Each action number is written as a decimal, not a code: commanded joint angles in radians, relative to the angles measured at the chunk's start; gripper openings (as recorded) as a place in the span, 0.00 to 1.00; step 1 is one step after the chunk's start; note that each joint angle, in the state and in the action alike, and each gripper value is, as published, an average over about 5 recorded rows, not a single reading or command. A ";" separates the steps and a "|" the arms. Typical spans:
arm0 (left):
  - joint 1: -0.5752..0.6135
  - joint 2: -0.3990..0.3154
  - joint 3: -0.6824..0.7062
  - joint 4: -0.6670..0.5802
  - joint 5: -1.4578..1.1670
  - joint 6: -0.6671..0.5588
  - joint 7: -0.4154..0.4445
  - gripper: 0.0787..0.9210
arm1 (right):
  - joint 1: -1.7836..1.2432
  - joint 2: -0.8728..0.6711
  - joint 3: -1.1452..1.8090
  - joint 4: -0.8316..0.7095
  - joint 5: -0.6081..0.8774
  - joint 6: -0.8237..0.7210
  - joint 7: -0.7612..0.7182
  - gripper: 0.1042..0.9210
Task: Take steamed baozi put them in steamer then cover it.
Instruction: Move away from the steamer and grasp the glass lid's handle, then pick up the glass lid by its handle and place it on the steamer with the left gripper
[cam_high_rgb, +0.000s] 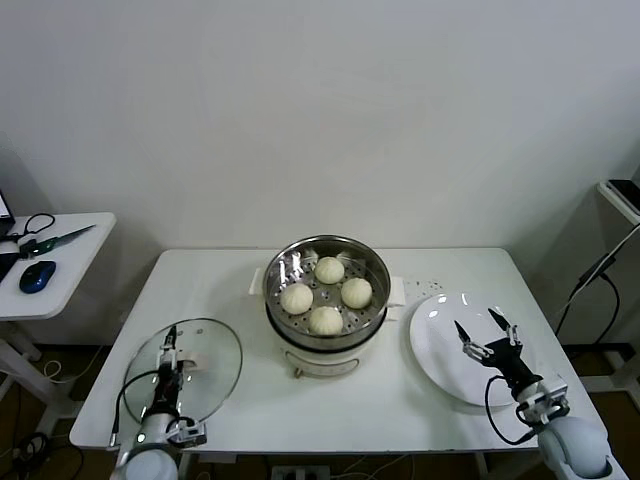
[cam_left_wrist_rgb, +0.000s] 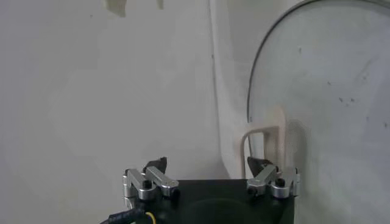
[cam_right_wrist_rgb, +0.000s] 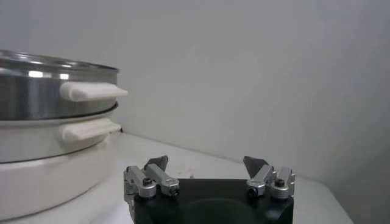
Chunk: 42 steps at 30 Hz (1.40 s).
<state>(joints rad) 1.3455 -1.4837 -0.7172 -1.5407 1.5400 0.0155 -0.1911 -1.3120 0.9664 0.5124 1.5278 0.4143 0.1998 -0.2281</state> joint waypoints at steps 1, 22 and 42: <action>-0.032 0.002 0.003 0.047 -0.044 -0.007 -0.012 0.85 | -0.008 0.012 0.006 -0.014 -0.042 0.007 -0.010 0.88; -0.007 0.026 0.014 0.023 -0.133 -0.015 0.003 0.15 | 0.001 0.037 -0.003 -0.045 -0.073 0.030 -0.020 0.88; 0.160 0.189 0.095 -0.488 -0.218 0.288 0.012 0.09 | 0.023 0.023 0.001 -0.075 -0.067 0.040 -0.023 0.88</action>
<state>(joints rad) 1.4302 -1.4029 -0.6704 -1.7531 1.3560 0.0831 -0.1760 -1.2947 0.9942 0.5146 1.4593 0.3468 0.2392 -0.2528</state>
